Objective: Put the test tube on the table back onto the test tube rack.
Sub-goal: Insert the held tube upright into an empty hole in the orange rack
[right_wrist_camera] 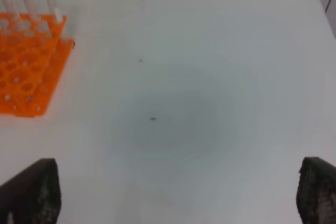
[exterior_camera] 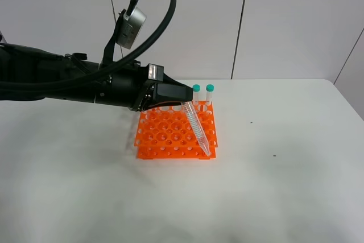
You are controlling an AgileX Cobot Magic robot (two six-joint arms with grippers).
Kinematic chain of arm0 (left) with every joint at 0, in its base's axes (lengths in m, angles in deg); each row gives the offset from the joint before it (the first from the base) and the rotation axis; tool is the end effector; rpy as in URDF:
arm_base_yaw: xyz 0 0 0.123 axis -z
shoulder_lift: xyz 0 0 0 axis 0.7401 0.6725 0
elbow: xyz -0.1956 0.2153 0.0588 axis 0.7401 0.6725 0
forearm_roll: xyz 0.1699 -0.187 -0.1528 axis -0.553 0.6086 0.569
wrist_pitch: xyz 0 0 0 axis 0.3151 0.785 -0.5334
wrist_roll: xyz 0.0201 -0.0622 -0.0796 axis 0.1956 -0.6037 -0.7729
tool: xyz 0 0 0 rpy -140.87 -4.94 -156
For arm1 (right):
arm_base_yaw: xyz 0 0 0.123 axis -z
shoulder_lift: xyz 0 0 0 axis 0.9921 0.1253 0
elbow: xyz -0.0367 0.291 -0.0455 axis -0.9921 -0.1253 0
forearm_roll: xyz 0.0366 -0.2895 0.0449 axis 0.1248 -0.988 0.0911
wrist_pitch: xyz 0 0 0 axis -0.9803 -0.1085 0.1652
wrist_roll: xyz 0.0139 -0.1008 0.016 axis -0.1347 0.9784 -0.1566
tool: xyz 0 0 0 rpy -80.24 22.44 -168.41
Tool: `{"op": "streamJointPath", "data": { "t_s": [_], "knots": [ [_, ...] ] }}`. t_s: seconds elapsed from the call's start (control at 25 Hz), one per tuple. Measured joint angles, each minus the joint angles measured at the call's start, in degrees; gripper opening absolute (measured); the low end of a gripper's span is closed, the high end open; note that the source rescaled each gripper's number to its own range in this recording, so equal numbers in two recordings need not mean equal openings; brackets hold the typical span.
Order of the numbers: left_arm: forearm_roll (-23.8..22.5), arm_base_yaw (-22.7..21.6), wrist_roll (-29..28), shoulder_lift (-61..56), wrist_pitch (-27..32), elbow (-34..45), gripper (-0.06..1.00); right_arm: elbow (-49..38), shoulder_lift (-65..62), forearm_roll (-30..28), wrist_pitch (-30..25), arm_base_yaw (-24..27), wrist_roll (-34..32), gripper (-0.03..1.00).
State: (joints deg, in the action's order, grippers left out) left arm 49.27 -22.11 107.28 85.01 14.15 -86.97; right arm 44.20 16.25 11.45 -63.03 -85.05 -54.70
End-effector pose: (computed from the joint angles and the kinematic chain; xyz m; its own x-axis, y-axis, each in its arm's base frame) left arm 0.2965 -0.2124 0.2297 -0.7659 0.0261 -0.6425 0.5510 0.5415 -0.6349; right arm 0.0347 0.0044 0.2926 -0.4357 -0.0513 -0.8986 -0.0796 0.9967 -0.0183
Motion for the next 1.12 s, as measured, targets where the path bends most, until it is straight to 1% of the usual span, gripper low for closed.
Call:
{"op": "streamJointPath", "data": {
  "t_s": [0.2,0.4,0.68,0.8,0.88,0.96,1.04,1.08,1.12],
  "knots": [
    [0.05,0.00,-0.55,-0.63,-0.07,0.00,0.00,0.00,-0.18,0.36,0.00,0.00,0.00,1.00],
    [0.11,0.00,-1.04,-6.42,-0.62,0.00,0.00,0.00,-0.18,0.42,0.00,0.00,0.00,1.00],
    [0.03,0.00,-0.66,-16.46,-4.57,0.00,0.00,0.00,-0.18,0.45,0.00,0.00,0.00,1.00],
    [-2.20,0.00,0.03,-19.94,-7.31,0.00,0.00,0.00,-0.18,0.45,0.00,0.00,0.00,1.00],
    [-5.19,0.00,0.24,-21.98,-9.87,0.00,0.00,0.00,-0.18,0.45,0.00,0.00,0.00,1.00],
    [-10.05,0.00,0.28,-23.67,-13.67,0.00,0.00,0.00,-0.18,0.45,0.00,0.00,0.00,1.00],
    [-18.35,0.16,-0.29,-24.98,-17.84,0.00,0.00,0.00,-0.18,0.45,0.00,0.00,0.00,1.00],
    [-22.57,0.37,-1.44,-25.40,-19.12,0.00,0.00,0.00,-0.18,0.45,0.00,0.00,0.00,1.00],
    [-28.03,0.45,-3.47,-25.62,-20.02,0.00,0.00,0.00,-0.18,0.45,0.00,0.00,0.00,1.00]
  ]
}}
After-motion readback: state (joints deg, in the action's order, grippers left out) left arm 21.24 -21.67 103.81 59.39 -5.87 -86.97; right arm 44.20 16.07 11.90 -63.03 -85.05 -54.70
